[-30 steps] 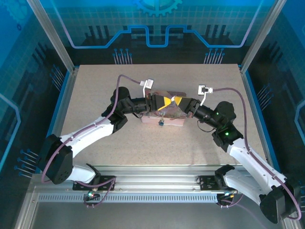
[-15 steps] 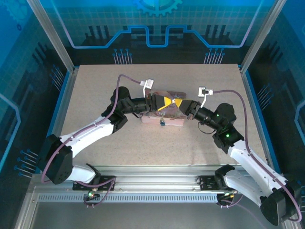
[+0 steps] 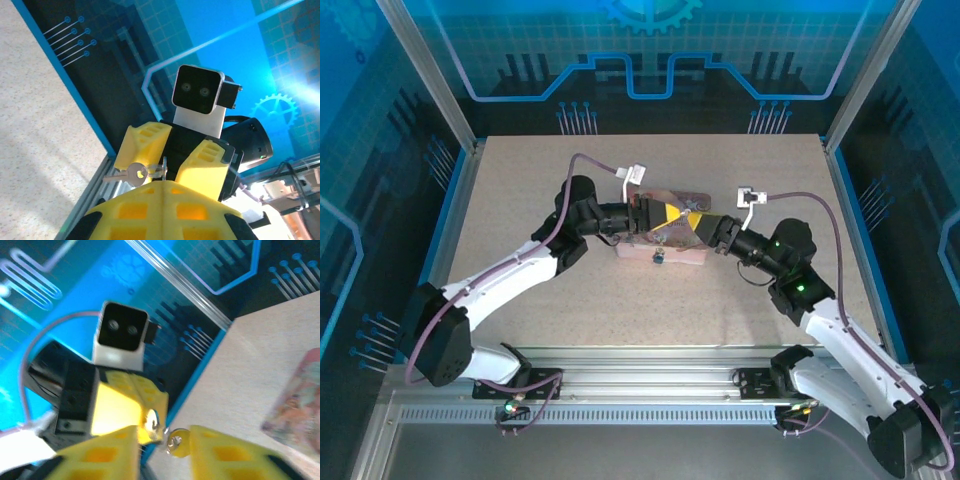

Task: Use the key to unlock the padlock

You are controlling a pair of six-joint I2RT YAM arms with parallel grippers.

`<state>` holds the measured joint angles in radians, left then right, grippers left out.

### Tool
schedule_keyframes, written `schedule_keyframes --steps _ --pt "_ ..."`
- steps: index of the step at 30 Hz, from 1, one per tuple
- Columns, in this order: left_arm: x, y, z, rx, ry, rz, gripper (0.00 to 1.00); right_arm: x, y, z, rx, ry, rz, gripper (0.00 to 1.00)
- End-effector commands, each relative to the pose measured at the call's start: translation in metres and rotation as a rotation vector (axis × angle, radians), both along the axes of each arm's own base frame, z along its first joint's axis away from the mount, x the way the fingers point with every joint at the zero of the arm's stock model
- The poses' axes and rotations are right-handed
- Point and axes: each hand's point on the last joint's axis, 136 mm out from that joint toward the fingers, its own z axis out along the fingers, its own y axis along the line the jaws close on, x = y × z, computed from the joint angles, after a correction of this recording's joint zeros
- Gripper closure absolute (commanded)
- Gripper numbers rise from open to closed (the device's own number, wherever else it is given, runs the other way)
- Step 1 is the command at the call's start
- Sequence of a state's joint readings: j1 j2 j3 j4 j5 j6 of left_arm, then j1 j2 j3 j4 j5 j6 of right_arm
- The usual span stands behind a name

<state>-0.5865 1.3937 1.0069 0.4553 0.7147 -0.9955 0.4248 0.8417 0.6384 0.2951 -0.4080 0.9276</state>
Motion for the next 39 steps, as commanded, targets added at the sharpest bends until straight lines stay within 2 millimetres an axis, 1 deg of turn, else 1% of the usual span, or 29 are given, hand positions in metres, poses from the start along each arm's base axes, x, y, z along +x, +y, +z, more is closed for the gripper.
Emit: schedule_keyframes --steps 1,4,8,12,15,18,21,26,32,35,39 --pt "-0.004 0.006 -0.004 0.125 -0.042 0.025 1.0 0.002 -0.017 -0.031 -0.102 0.063 -0.07 0.55" --pt "-0.004 0.015 -0.024 0.27 -0.036 0.045 1.0 0.002 -0.03 -0.045 -0.157 0.097 -0.116 0.49" --pt "-0.004 0.027 -0.046 0.443 -0.032 0.056 1.0 0.002 -0.043 -0.062 -0.256 0.133 -0.169 0.47" --pt "-0.005 0.033 -0.057 0.549 -0.039 0.034 1.0 0.003 -0.047 -0.071 -0.326 0.158 -0.161 0.46" --pt "-0.008 0.034 -0.062 0.585 -0.032 0.0 1.0 0.003 -0.041 -0.071 -0.319 0.161 -0.097 0.48" --pt "-0.01 0.032 -0.064 0.598 -0.022 -0.037 1.0 0.005 -0.034 -0.069 -0.283 0.156 -0.028 0.49" --pt "-0.014 0.029 -0.065 0.605 -0.011 -0.078 1.0 0.005 -0.024 -0.06 -0.211 0.126 0.069 0.5" --pt "-0.024 0.019 -0.057 0.542 0.0 -0.166 1.0 0.001 -0.007 -0.044 -0.144 0.066 0.207 0.55" --pt "-0.031 0.011 -0.045 0.456 -0.007 -0.217 1.0 -0.01 0.009 -0.035 -0.117 0.017 0.302 0.57" --pt "-0.03 0.008 -0.04 0.418 -0.009 -0.213 1.0 -0.015 0.016 -0.033 -0.115 -0.002 0.318 0.57" --pt "-0.029 0.004 -0.037 0.368 0.001 -0.21 1.0 -0.016 0.021 -0.027 -0.079 -0.029 0.318 0.57"
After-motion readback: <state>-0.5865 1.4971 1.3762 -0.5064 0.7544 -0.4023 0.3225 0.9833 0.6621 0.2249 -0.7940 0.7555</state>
